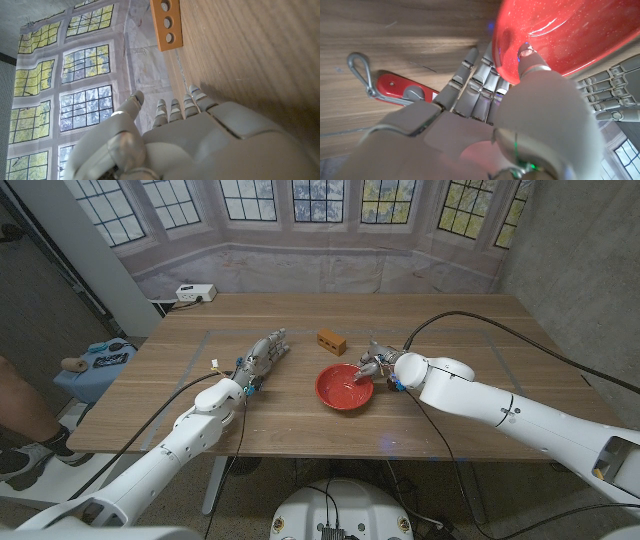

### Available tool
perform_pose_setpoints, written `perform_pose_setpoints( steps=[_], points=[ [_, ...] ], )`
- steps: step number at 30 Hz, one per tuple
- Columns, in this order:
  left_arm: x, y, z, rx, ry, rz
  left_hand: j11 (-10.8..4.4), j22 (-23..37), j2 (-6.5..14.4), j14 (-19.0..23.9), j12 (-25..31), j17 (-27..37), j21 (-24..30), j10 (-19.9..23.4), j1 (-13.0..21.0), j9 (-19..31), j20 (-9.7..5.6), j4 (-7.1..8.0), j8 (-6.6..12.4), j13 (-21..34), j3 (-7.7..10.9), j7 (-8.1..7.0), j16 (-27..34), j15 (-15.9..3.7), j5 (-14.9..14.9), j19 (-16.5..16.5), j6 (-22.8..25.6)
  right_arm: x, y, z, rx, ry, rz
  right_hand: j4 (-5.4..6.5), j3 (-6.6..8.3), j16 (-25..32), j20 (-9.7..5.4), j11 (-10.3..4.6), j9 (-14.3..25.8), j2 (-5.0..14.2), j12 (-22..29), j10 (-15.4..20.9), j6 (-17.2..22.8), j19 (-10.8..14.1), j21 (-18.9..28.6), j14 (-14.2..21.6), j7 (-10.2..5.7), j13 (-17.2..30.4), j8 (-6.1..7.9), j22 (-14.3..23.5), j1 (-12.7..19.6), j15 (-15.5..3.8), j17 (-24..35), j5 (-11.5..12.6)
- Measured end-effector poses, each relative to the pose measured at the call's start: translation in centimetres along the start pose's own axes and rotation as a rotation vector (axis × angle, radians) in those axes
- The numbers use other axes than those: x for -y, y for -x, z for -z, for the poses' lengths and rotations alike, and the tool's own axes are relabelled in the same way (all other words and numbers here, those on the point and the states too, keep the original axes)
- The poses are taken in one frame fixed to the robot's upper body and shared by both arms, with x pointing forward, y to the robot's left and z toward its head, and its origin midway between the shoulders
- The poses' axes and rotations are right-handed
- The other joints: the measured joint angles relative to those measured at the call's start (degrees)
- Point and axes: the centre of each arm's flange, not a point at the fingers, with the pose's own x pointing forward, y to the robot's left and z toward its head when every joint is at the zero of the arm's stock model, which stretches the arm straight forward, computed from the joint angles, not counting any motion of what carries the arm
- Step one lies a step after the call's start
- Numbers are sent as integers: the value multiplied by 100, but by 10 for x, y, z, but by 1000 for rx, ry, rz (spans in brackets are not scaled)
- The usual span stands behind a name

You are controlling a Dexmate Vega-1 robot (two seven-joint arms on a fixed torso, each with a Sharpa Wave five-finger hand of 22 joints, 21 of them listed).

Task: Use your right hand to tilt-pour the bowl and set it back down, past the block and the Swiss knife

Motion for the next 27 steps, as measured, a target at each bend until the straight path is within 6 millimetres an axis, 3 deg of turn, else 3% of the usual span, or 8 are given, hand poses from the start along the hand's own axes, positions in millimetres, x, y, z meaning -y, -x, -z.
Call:
perform_pose_setpoints(
  steps=[6, 27],
  points=[
    [-1, -4, -1, -5, -3, 11, 0, 0, 0, 0, 0, 0, 0, 0, 0, 0, 0, -16, 0, 0, -17, 31, 0, 0, 0, 0, 30, 6, -2, -2, 7, 11, 4, -25, 25, 0, 8, 172, -33, -1, -148, -221, -90, -52, 0, -119, 28, -63, 0, 0, -44, 57, -132, 0],
    [-4, -18, -3, -12, -3, 35, 0, 0, -23, 0, 0, 0, 0, -1, 23, 0, 0, -23, 0, 0, -24, 31, 0, 0, 0, 0, 30, 26, -4, -13, 30, 25, -9, 21, 12, 24, 49, 228, -68, 22, -289, -339, -191, -134, -48, -365, 109, -140, 0, 0, -263, 99, -244, 0]
  ],
)
